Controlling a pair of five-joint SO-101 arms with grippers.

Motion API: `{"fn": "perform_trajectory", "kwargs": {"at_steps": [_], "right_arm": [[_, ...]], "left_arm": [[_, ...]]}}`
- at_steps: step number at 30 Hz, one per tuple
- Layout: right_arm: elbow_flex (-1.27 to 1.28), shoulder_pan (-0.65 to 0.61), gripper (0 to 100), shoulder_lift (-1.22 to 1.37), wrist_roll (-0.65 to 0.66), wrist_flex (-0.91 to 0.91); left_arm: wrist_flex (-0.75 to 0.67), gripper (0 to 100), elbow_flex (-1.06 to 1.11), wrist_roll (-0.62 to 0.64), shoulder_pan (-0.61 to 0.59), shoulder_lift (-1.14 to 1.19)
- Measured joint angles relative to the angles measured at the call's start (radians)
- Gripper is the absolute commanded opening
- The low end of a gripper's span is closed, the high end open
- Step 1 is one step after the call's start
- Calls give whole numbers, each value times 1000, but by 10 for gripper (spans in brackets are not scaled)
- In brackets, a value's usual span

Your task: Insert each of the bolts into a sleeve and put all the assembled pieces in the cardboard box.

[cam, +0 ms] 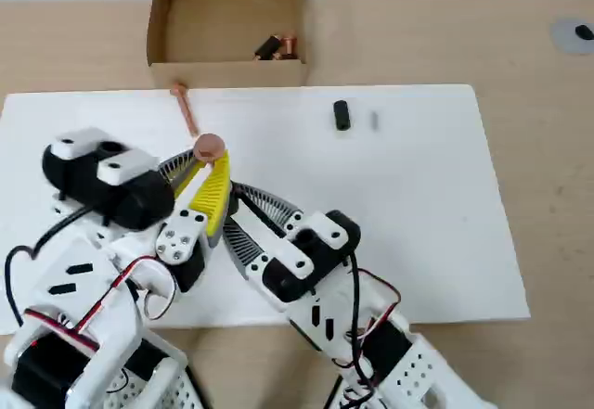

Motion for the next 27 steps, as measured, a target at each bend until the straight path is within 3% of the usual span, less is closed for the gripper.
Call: {"fn": "perform_trajectory", "kwargs": {"at_steps": [20, 27], "right_arm": [[0, -5, 9, 0, 2, 0], [0, -2, 9, 0, 2, 0]], "left_arm": [[81, 9, 2, -2, 0, 6], [81, 85, 0, 44, 0, 6]]}}
